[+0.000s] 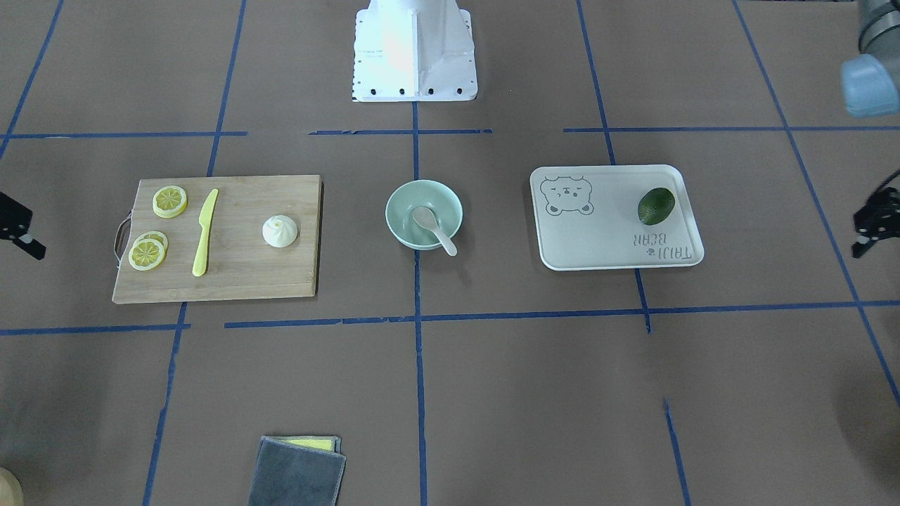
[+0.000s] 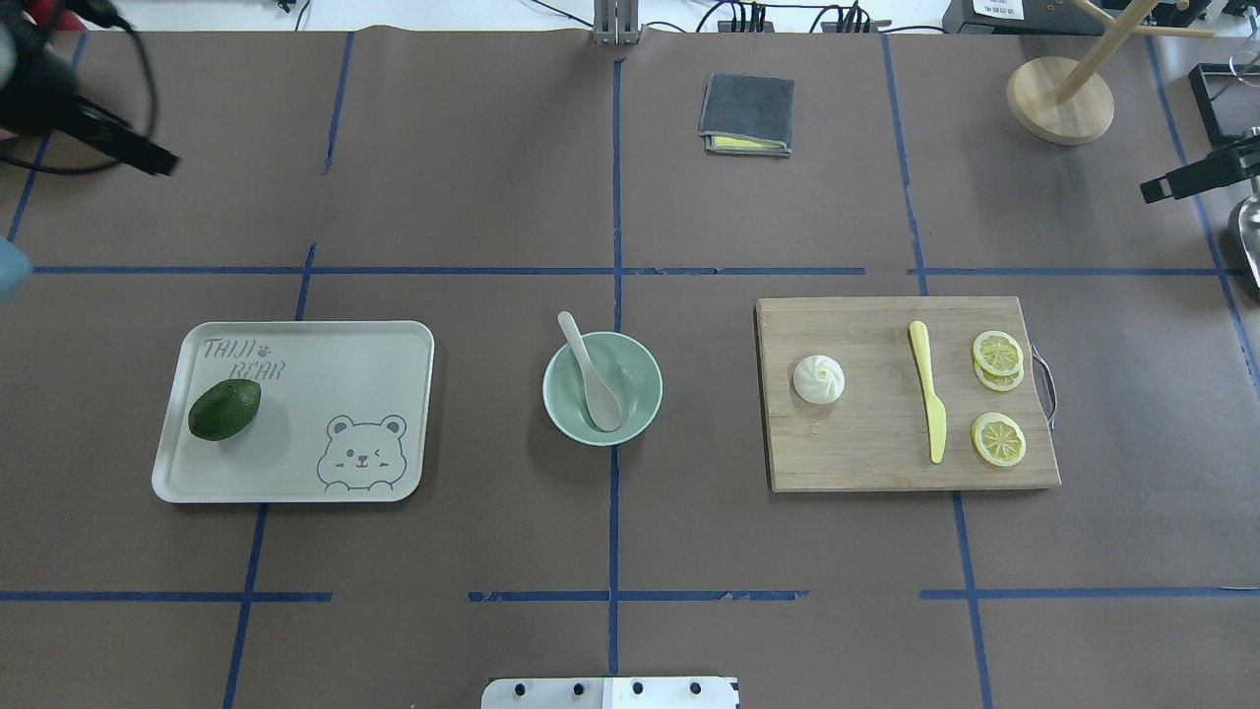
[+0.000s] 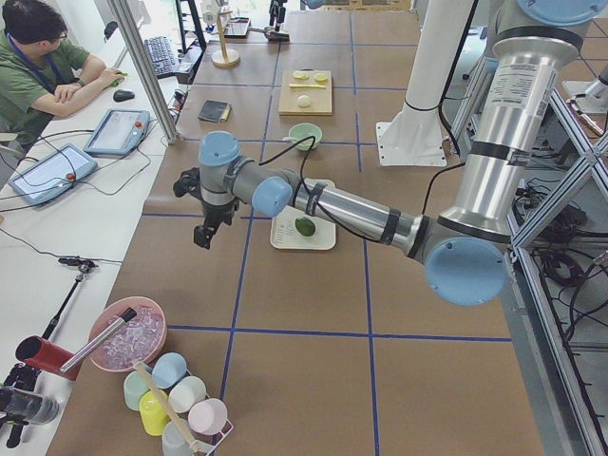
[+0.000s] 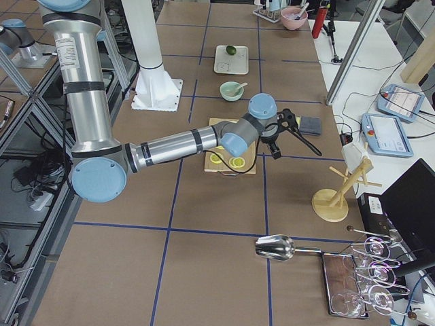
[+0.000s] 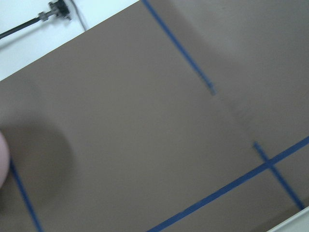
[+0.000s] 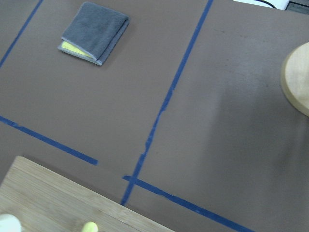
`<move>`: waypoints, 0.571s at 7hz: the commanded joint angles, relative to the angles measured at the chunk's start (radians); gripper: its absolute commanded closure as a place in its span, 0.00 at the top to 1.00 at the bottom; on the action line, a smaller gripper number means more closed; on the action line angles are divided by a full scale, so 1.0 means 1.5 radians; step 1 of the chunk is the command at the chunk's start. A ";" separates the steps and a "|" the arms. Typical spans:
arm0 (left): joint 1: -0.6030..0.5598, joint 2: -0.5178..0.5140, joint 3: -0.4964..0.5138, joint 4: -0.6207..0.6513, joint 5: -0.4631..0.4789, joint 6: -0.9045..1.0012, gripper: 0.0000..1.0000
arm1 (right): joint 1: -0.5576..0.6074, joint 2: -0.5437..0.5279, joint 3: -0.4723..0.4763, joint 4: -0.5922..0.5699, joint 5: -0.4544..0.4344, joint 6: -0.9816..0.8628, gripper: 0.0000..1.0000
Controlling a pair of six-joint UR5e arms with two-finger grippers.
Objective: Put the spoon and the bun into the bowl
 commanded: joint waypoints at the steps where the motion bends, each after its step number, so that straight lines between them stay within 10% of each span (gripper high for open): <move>1: -0.150 0.017 0.066 0.093 -0.014 0.119 1.00 | -0.098 0.066 0.038 -0.052 -0.026 0.126 1.00; 4: -0.169 0.149 0.009 0.117 -0.015 0.244 1.00 | -0.253 0.097 0.159 -0.253 -0.212 0.183 1.00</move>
